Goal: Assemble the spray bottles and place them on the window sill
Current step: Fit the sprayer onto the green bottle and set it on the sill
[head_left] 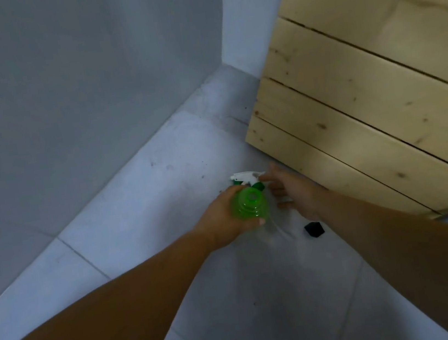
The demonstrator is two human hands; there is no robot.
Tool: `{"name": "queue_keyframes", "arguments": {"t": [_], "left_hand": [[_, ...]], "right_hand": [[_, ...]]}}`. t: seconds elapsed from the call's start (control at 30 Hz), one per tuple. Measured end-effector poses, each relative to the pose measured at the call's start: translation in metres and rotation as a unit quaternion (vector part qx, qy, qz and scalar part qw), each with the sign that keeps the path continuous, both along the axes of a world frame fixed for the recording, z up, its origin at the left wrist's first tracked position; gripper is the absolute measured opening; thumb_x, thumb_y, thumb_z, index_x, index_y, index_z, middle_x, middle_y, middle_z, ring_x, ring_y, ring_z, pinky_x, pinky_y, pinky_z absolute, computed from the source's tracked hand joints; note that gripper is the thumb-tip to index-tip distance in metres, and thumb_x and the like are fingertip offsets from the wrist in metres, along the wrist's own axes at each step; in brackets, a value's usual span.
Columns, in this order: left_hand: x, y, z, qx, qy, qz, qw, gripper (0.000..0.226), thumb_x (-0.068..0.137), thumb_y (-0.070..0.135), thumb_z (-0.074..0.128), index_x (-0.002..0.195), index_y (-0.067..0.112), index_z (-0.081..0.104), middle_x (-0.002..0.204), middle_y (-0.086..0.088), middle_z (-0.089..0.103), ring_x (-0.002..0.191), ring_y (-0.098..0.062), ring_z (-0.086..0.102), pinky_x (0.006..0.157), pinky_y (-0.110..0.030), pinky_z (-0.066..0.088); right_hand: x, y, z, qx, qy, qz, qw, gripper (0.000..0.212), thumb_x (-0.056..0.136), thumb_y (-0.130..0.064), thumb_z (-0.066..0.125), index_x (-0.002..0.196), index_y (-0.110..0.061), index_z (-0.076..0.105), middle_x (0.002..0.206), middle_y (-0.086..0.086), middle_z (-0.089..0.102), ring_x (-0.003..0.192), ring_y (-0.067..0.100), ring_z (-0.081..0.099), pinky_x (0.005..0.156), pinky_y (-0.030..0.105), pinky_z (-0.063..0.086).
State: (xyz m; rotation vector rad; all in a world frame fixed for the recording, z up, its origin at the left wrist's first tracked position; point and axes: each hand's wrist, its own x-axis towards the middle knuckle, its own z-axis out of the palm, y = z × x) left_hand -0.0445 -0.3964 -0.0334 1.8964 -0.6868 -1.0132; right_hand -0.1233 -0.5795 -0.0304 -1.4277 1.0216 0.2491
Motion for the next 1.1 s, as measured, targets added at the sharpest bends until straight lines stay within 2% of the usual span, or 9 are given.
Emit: {"name": "queue_keyframes", "arguments": {"t": [0.2, 0.37, 0.47, 0.53, 0.6, 0.7, 0.87, 0.97, 1.1], "left_hand": [[0.008, 0.016, -0.010, -0.011, 0.101, 0.089, 0.991, 0.055, 0.079, 0.023, 0.089, 0.127, 0.021, 0.064, 0.117, 0.001, 0.074, 0.099, -0.006, 0.071, 0.079, -0.015, 0.058], [0.015, 0.034, -0.011, 0.004, 0.174, 0.137, 0.975, 0.052, 0.082, 0.036, 0.085, 0.127, 0.019, 0.065, 0.119, -0.007, 0.076, 0.105, -0.022, 0.075, 0.096, -0.042, 0.061], [0.017, 0.041, -0.012, 0.013, 0.188, 0.142, 0.972, 0.058, 0.075, 0.050, 0.086, 0.122, 0.023, 0.066, 0.118, -0.006, 0.077, 0.105, -0.024, 0.076, 0.098, -0.048, 0.060], [0.019, 0.045, -0.012, 0.023, 0.191, 0.142, 0.971, 0.041, 0.080, 0.047, 0.083, 0.112, 0.025, 0.068, 0.115, -0.007, 0.077, 0.104, -0.025, 0.076, 0.097, -0.047, 0.060], [0.020, 0.049, -0.012, 0.027, 0.199, 0.145, 0.969, 0.021, 0.088, 0.038, 0.078, 0.103, 0.026, 0.069, 0.113, -0.010, 0.077, 0.103, -0.026, 0.076, 0.095, -0.045, 0.061], [0.022, 0.053, -0.014, 0.048, 0.207, 0.135, 0.968, 0.045, 0.081, 0.048, 0.082, 0.113, 0.019, 0.071, 0.114, -0.012, 0.078, 0.102, -0.027, 0.077, 0.092, -0.045, 0.063], [0.027, 0.058, -0.011, 0.068, 0.223, 0.126, 0.964, 0.047, 0.088, 0.047, 0.074, 0.122, 0.015, 0.069, 0.113, -0.009, 0.077, 0.091, -0.021, 0.075, 0.071, -0.028, 0.060], [0.027, 0.060, -0.010, 0.064, 0.227, 0.122, 0.964, 0.042, 0.090, 0.046, 0.073, 0.119, 0.016, 0.070, 0.114, -0.010, 0.077, 0.091, -0.022, 0.075, 0.074, -0.029, 0.062], [0.024, 0.064, -0.005, 0.055, 0.227, 0.125, 0.964, 0.045, 0.088, 0.047, 0.074, 0.122, 0.018, 0.068, 0.114, -0.008, 0.076, 0.096, -0.021, 0.075, 0.076, -0.032, 0.062]], "right_hand": [[0.011, 0.004, -0.007, 0.006, 0.000, 0.004, 1.000, 0.054, 0.091, -0.061, 0.047, 0.126, -0.023, 0.064, 0.134, 0.004, 0.060, 0.121, 0.023, 0.056, 0.105, 0.042, 0.044], [0.027, 0.017, -0.019, -0.107, -0.023, -0.047, 0.993, 0.044, 0.081, -0.051, 0.069, 0.088, -0.008, 0.070, 0.102, 0.017, 0.070, 0.089, 0.022, 0.064, 0.092, 0.041, 0.051], [0.033, 0.019, -0.021, -0.141, -0.005, -0.071, 0.987, 0.040, 0.079, -0.046, 0.075, 0.070, -0.011, 0.058, 0.080, 0.005, 0.060, 0.073, 0.015, 0.055, 0.079, 0.032, 0.046], [0.037, 0.017, -0.024, -0.155, 0.002, -0.072, 0.985, 0.035, 0.079, -0.040, 0.077, 0.072, -0.011, 0.058, 0.079, 0.003, 0.057, 0.079, 0.019, 0.057, 0.077, 0.030, 0.042], [0.042, 0.016, -0.026, -0.173, 0.013, -0.070, 0.982, 0.049, 0.078, -0.036, 0.079, 0.109, -0.003, 0.060, 0.105, 0.009, 0.060, 0.101, 0.026, 0.057, 0.083, 0.028, 0.040], [0.048, 0.017, -0.029, -0.210, 0.050, -0.010, 0.976, 0.078, 0.078, -0.036, 0.079, 0.139, -0.003, 0.045, 0.139, 0.016, 0.054, 0.120, 0.029, 0.055, 0.088, 0.026, 0.037], [0.051, 0.018, -0.039, -0.240, 0.053, 0.016, 0.969, 0.055, 0.069, -0.028, 0.086, 0.113, -0.002, 0.064, 0.110, 0.016, 0.068, 0.092, 0.025, 0.062, 0.076, 0.031, 0.047], [0.053, 0.020, -0.038, -0.236, 0.039, 0.004, 0.971, 0.053, 0.069, -0.025, 0.086, 0.112, -0.004, 0.064, 0.106, 0.011, 0.066, 0.096, 0.027, 0.063, 0.083, 0.034, 0.051], [0.052, 0.027, -0.028, -0.180, 0.006, -0.033, 0.983, 0.045, 0.069, -0.023, 0.086, 0.102, -0.007, 0.061, 0.098, 0.017, 0.065, 0.080, 0.027, 0.062, 0.073, 0.038, 0.053]]}}
